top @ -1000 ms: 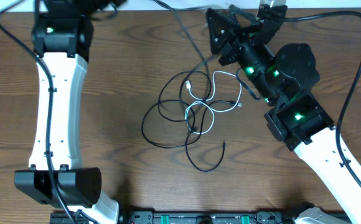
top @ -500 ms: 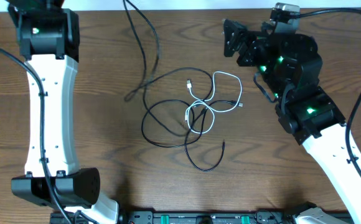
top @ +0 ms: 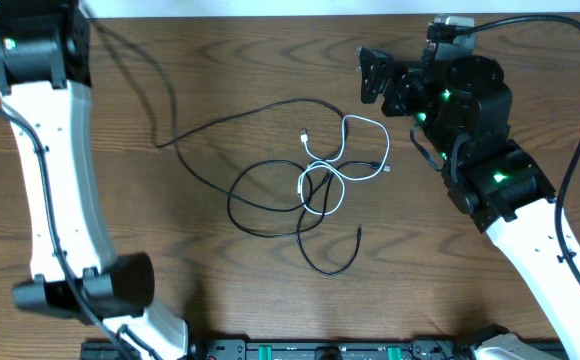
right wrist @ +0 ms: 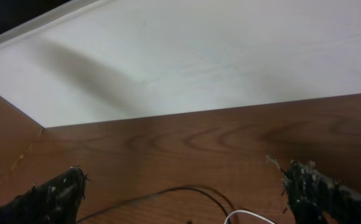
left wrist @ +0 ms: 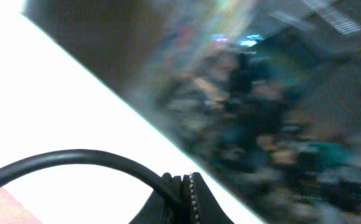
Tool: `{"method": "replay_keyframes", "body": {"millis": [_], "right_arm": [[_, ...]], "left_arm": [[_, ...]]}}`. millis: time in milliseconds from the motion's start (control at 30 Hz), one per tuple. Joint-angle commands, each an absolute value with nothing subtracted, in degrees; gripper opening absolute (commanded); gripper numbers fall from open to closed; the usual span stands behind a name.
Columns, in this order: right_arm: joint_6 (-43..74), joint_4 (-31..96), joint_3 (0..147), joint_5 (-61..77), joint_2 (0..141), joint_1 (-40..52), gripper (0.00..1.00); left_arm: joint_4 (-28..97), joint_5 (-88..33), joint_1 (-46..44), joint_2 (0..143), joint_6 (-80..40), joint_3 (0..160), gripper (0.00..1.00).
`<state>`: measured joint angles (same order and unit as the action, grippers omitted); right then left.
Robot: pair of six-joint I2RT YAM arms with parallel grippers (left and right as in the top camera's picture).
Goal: Untangle cables
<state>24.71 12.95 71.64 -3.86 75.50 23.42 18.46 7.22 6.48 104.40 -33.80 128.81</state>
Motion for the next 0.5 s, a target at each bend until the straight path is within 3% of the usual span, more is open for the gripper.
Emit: {"method": "replay_keyframes", "body": {"millis": [0, 100, 133, 167, 267, 367, 467], "right_arm": [[22.94, 14.26, 72.29, -4.36, 75.61, 23.2, 0.99], [22.39, 15.79, 72.29, -4.36, 75.85, 23.24, 0.99], [22.39, 16.19, 72.29, -4.36, 75.9, 23.24, 0.99], [22.39, 16.56, 72.29, -4.36, 76.05, 23.24, 0.99], [22.41, 16.78, 72.29, -4.34, 76.14, 23.24, 0.99], [22.39, 16.78, 72.29, -4.36, 76.14, 23.24, 0.99], [22.41, 16.78, 72.29, -4.29, 76.14, 23.31, 0.99]], "left_arm": [[19.97, 13.61, 12.03, 109.97, -19.84, 129.23, 0.07], [22.98, 13.63, 16.01, 113.32, -16.08, 129.23, 0.11], [24.45, 13.65, 17.15, 114.26, -15.4, 129.23, 0.26], [26.3, 13.65, 18.5, 115.35, -15.0, 129.23, 0.29], [30.94, 13.63, 22.0, 117.97, -15.0, 129.23, 0.31], [33.98, 13.56, 24.56, 119.96, -14.57, 129.23, 0.65], [37.85, 13.54, 26.33, 121.05, -13.3, 129.16, 0.78]]}}
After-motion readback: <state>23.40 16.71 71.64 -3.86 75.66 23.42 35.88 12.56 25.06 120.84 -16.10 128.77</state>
